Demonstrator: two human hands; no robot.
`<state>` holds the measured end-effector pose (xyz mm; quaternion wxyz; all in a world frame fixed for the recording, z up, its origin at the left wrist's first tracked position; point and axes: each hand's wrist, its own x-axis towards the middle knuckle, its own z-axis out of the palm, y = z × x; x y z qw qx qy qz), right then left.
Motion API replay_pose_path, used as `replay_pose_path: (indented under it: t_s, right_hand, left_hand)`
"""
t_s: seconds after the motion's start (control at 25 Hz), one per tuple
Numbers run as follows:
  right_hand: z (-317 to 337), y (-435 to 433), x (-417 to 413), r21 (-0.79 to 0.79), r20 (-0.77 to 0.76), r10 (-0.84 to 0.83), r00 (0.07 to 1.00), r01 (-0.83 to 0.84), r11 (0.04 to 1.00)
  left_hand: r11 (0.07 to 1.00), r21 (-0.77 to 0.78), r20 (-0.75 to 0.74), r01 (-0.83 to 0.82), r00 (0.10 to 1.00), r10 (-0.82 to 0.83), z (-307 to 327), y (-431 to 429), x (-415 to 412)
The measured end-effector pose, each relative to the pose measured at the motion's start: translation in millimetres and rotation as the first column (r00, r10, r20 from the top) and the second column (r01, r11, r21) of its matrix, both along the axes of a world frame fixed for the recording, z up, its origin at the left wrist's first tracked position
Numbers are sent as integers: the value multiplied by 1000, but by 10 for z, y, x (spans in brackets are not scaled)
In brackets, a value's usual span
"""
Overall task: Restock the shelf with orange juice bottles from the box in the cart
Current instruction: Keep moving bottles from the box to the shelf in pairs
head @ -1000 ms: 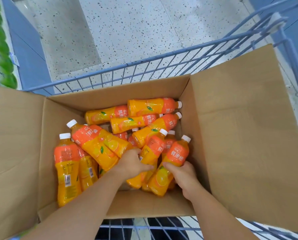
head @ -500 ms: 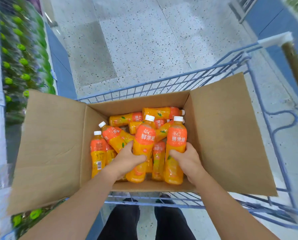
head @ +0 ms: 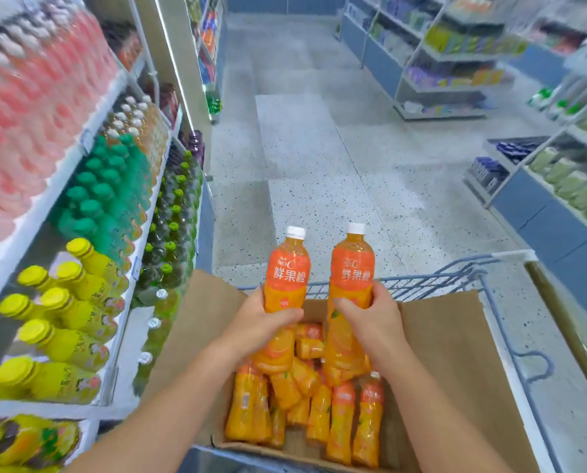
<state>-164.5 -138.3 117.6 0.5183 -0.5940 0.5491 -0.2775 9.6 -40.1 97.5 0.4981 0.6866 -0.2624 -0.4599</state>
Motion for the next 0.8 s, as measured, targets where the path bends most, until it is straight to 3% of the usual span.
replay_pose_path:
  t_s: [0.2,0.36,0.52,0.8]
  right_hand:
    - [740,29,475,-180,102,177,979,-157,971]
    - [1315,172,876,-280,175,387,905,-331,901]
    - [1753,493,1266,-353,231,595,770,-503,789]
    - [2238,1604,1778,-425,266,852,450,-739,523]
  left_hand:
    - [975,-157,77,-159,982,173,766,214,263]
    - [908,-265,160,-323,914,372,1341,594,382]
    - [796,-350,203,-494,789,579,1836,1195,359]
    - [508,-422,233,-750,452,861,2360,2659,172]
